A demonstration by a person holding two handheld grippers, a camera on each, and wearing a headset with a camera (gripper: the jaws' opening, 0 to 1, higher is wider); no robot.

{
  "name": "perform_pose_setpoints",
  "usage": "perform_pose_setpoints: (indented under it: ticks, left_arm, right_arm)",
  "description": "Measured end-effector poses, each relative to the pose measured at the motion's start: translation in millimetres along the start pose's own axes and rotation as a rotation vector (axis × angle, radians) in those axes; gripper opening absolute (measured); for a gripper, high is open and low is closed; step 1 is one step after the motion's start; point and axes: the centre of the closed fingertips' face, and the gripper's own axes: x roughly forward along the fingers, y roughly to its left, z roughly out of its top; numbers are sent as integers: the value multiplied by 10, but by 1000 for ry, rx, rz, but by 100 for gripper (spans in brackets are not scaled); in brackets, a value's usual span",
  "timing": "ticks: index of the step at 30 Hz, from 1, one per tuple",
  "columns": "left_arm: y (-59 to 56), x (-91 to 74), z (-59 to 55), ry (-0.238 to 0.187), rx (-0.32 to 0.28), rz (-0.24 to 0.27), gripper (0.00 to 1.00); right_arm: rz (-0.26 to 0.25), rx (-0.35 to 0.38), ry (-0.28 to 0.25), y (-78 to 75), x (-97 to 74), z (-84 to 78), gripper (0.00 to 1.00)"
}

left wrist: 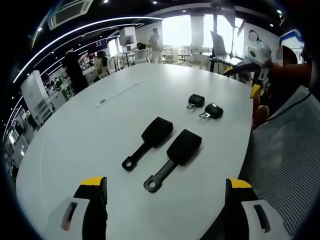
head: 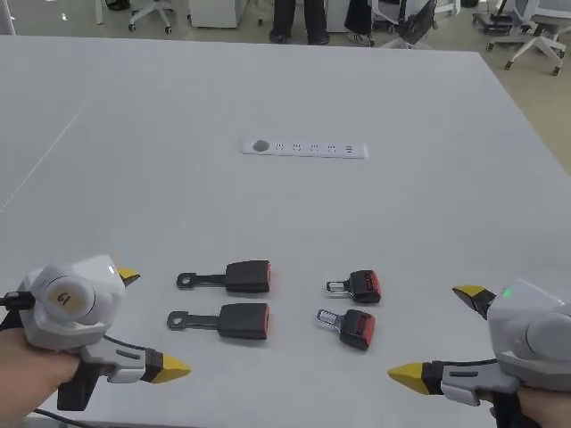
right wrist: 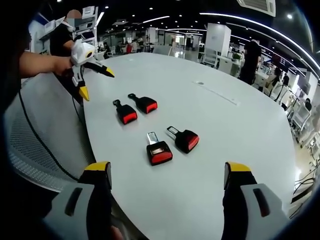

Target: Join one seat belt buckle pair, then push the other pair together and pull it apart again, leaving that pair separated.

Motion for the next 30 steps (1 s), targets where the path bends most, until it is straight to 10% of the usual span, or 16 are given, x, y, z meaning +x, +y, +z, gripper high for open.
perform_pose_setpoints:
  ticks: [30]
  left_arm:
    - [100, -72, -8, -3, -26, 32, 95]
  right_arm:
    - [15, 1, -2, 82, 20, -41, 88]
